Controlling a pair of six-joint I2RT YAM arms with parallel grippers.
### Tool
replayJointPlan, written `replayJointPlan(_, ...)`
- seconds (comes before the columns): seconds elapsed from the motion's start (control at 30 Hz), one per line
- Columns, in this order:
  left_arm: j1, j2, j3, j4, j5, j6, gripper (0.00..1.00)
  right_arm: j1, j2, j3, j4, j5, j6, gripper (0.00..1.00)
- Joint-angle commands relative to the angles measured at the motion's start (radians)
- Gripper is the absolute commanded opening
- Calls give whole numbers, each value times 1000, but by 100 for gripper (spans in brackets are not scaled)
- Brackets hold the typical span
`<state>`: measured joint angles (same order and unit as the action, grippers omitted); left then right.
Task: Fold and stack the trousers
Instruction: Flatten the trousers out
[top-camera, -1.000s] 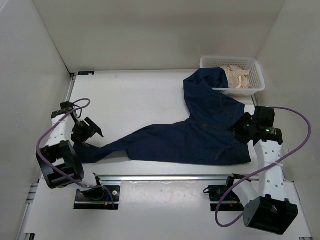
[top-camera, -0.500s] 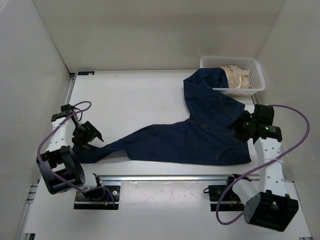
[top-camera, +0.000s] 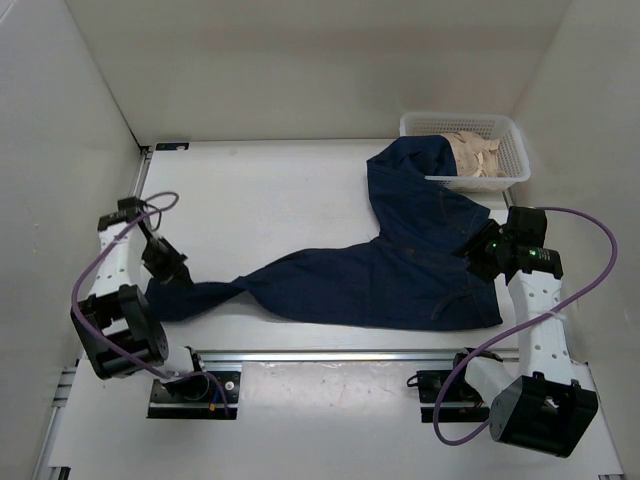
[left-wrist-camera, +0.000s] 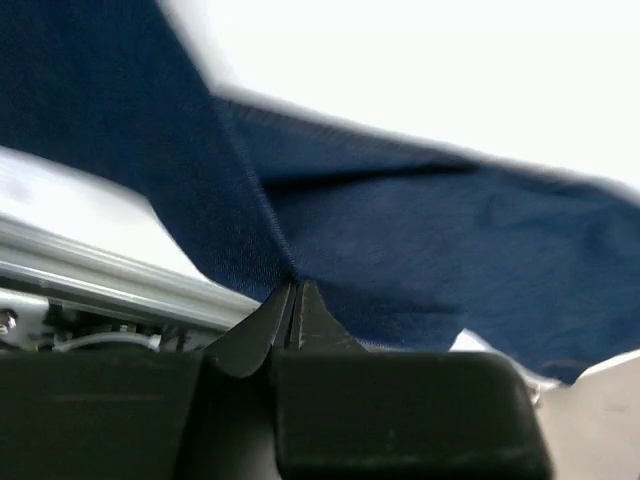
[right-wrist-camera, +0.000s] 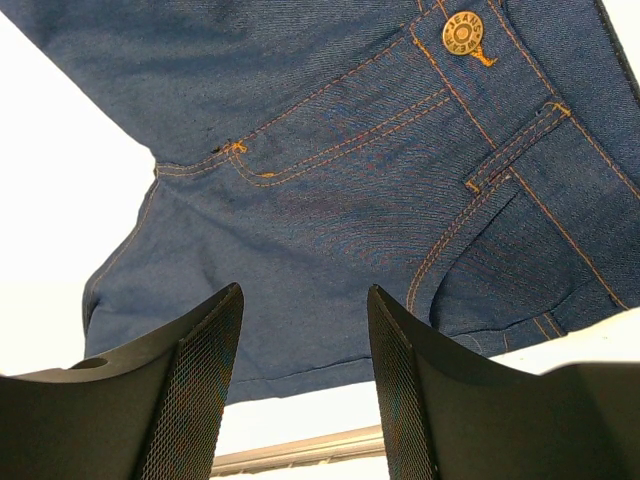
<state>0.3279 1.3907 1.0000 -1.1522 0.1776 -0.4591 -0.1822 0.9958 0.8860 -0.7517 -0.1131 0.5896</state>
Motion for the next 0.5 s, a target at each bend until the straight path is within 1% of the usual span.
replayJointPlan(0.0, -35, 43, 249, 28, -18, -25, 10, 0, -2, 14, 26, -10, -24, 58)
replayJointPlan(0.07, -70, 95, 375, -6, -18, -44, 10, 0, 7, 24, 26, 0, -24, 58)
replayJointPlan(0.1, -105, 123, 441, -23, -18, -59, 10, 0, 7, 24, 26, 0, -24, 58)
replayJointPlan(0.13, -125, 170, 573, -38, -18, -68, 10, 0, 7, 33, 26, 0, -24, 58)
replayJointPlan(0.17, -145, 189, 641, -53, -18, -69, 10, 0, 7, 33, 26, 9, -24, 58)
replayJointPlan(0.2, -182, 206, 707, -87, -35, -79, 10, 0, 7, 33, 26, 9, -24, 58)
replayJointPlan(0.23, -194, 232, 826, -105, -74, -79, 10, 0, 7, 33, 26, 9, -24, 58)
replayJointPlan(0.27, -204, 232, 871, -119, -87, -90, 10, 0, -2, 33, 26, 9, -24, 58)
replayJointPlan(0.33, -204, 222, 922, -141, -125, -90, 10, 0, -2, 33, 17, 9, -24, 58)
replayJointPlan(0.37, -204, 205, 922, -141, -139, -90, 10, 0, -2, 33, 17, 9, -24, 58)
replayJointPlan(0.43, -193, 162, 873, -141, -171, -104, 10, 0, -11, 33, 17, 9, -24, 58)
replayJointPlan(0.47, -176, 107, 786, -129, -199, -104, 10, 0, -11, 24, 17, 9, -24, 58)
